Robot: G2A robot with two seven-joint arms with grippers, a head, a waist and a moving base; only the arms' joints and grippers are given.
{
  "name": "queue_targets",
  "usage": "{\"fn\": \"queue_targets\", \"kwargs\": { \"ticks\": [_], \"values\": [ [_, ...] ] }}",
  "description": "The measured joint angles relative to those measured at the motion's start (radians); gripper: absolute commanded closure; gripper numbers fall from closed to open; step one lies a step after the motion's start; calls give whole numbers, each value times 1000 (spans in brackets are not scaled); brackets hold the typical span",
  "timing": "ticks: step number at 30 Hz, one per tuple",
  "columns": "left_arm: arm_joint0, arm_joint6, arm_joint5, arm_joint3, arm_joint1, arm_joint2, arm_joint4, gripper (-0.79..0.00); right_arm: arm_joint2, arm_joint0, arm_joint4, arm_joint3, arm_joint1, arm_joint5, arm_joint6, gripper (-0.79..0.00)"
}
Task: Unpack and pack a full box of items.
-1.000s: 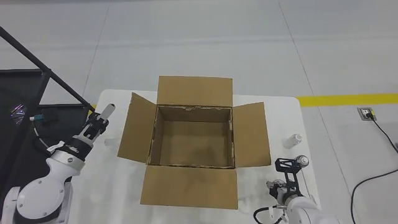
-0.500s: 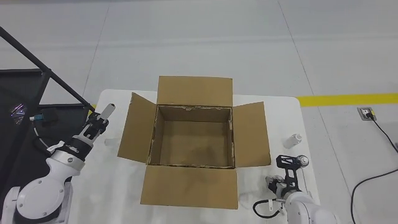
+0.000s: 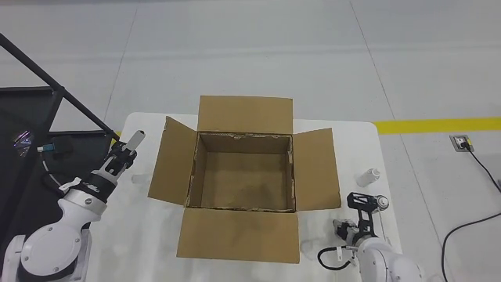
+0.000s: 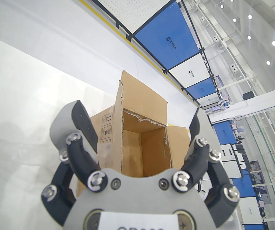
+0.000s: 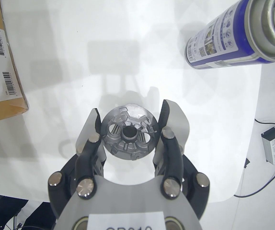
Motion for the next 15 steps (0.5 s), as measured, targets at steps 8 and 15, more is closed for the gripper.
{"fn": "queue_targets", "kwargs": {
  "ticks": [8,15],
  "values": [
    [0,0,0,0,0,0,0,-785,8,-26,-26,-98,4,26,-10,-785],
    [0,0,0,0,0,0,0,-785,72,-94,93,-454,-9,251,-38,-785]
  ]
}}
